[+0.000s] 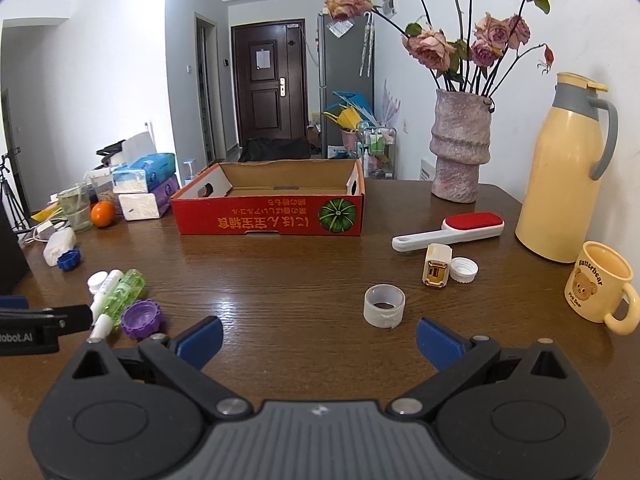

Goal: Organize rigid objects
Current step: 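Move the left tool to the green spray bottle while the right tool approaches the white tape roll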

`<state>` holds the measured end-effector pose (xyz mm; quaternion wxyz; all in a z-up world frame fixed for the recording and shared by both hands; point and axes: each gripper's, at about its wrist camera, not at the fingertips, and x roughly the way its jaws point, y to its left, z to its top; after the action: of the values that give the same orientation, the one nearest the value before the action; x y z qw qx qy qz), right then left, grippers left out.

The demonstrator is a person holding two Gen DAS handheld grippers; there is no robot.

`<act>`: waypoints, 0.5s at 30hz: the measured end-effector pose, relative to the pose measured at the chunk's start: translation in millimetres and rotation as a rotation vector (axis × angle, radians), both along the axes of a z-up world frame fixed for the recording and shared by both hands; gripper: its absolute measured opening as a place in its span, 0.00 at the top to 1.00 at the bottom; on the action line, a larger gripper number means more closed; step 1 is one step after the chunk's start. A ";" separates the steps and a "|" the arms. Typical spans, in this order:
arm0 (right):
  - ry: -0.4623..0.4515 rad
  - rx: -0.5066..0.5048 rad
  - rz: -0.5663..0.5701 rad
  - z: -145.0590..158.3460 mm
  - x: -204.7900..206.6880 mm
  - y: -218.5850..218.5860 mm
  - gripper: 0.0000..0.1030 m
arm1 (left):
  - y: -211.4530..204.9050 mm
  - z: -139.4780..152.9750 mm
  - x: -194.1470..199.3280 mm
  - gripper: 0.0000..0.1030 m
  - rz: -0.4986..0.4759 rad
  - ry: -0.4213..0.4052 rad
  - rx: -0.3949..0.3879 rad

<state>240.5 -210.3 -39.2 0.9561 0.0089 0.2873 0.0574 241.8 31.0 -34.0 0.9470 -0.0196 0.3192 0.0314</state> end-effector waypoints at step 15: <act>0.060 -0.006 -0.050 -17.3 58.4 -8.8 0.00 | 24.2 -15.1 54.1 0.01 0.049 0.051 0.004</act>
<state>298.9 -219.1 -56.5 0.9481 0.0148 0.3160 0.0323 295.9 55.2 -49.1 0.9374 -0.0247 0.3428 0.0556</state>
